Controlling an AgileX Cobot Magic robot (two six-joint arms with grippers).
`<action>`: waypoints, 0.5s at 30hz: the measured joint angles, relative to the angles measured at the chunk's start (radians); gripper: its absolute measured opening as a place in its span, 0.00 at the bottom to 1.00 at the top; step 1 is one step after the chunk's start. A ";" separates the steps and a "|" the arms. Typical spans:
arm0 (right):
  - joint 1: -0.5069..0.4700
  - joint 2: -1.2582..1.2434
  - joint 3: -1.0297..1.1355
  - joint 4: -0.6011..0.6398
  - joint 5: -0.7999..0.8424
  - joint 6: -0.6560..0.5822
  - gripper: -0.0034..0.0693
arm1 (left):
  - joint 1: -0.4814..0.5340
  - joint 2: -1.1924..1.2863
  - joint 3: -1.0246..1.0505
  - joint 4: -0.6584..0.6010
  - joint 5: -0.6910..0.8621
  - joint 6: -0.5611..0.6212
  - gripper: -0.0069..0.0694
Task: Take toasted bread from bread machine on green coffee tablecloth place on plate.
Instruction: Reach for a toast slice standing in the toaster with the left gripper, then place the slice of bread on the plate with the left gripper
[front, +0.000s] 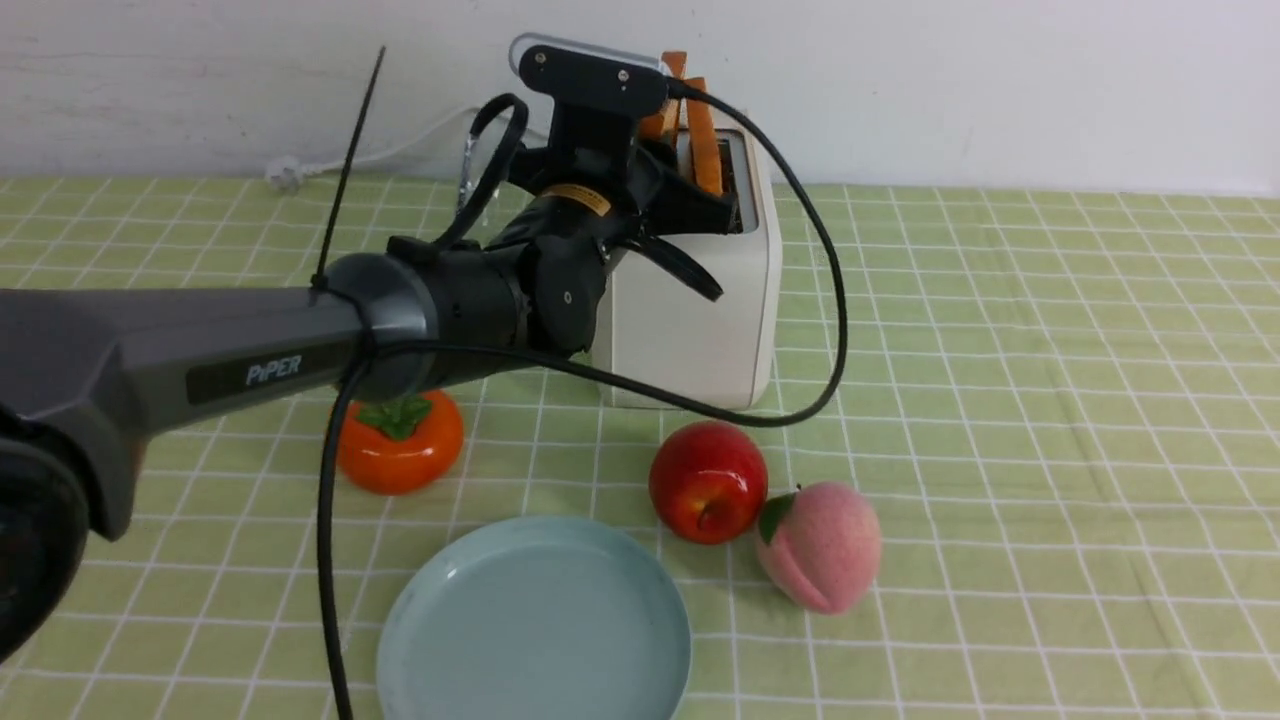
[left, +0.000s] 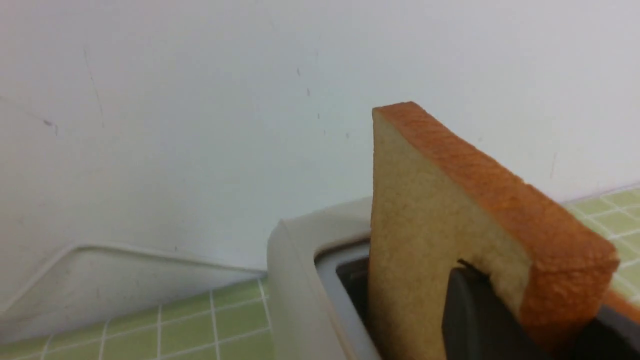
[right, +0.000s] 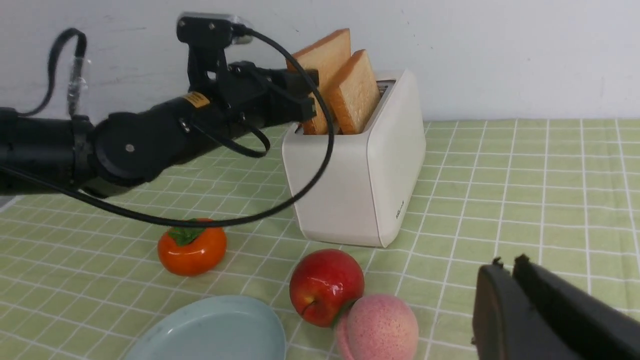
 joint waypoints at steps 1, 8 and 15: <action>0.000 0.000 0.000 0.000 -0.002 0.000 0.06 | 0.000 -0.025 0.000 0.000 0.002 0.003 0.22; 0.000 0.000 0.000 0.000 -0.014 0.000 0.02 | 0.000 -0.234 0.000 -0.007 0.111 0.079 0.22; 0.000 0.000 -0.033 0.001 0.062 0.001 0.02 | 0.001 -0.479 0.000 -0.060 0.771 0.084 0.22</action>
